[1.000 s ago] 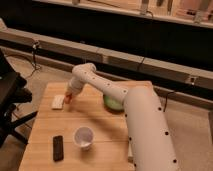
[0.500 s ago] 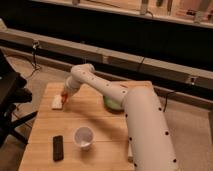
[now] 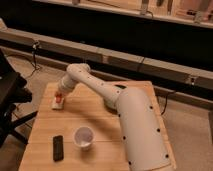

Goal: Place the pepper on the white sponge

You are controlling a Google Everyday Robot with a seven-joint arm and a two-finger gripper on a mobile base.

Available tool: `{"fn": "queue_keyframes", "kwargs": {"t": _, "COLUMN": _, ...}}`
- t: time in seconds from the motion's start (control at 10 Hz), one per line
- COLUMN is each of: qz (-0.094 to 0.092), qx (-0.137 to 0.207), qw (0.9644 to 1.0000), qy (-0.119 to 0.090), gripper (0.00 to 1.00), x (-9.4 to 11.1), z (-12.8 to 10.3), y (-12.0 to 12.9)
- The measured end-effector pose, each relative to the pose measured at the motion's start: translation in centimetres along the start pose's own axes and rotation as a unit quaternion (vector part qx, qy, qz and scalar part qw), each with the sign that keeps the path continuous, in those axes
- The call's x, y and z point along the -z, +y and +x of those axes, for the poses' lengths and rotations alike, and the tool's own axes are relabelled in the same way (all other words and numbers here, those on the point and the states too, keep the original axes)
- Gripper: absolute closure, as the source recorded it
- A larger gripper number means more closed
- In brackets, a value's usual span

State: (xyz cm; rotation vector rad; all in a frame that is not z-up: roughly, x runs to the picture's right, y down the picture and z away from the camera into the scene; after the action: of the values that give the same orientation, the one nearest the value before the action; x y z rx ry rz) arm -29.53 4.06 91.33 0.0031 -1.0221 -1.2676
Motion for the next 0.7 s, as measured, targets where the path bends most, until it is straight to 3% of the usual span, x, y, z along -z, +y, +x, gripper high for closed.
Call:
{"fn": "queue_keyframes", "kwargs": {"t": 0.4, "qz": 0.010, "qx": 0.040, "qw": 0.9987, "qy": -0.031, "gripper": 0.99, "x": -2.2, "z": -0.4, "y": -2.3}}
{"fn": "queue_keyframes", "kwargs": {"t": 0.6, "qz": 0.009, "qx": 0.036, "qw": 0.9989, "qy": -0.028, "gripper": 0.84, "x": -2.6, "z": -0.4, "y": -2.7}}
{"fn": "queue_keyframes", "kwargs": {"t": 0.7, "qz": 0.009, "qx": 0.029, "qw": 0.9993, "qy": -0.024, "gripper": 0.71, "x": -2.1, "z": -0.3, "y": -2.2}}
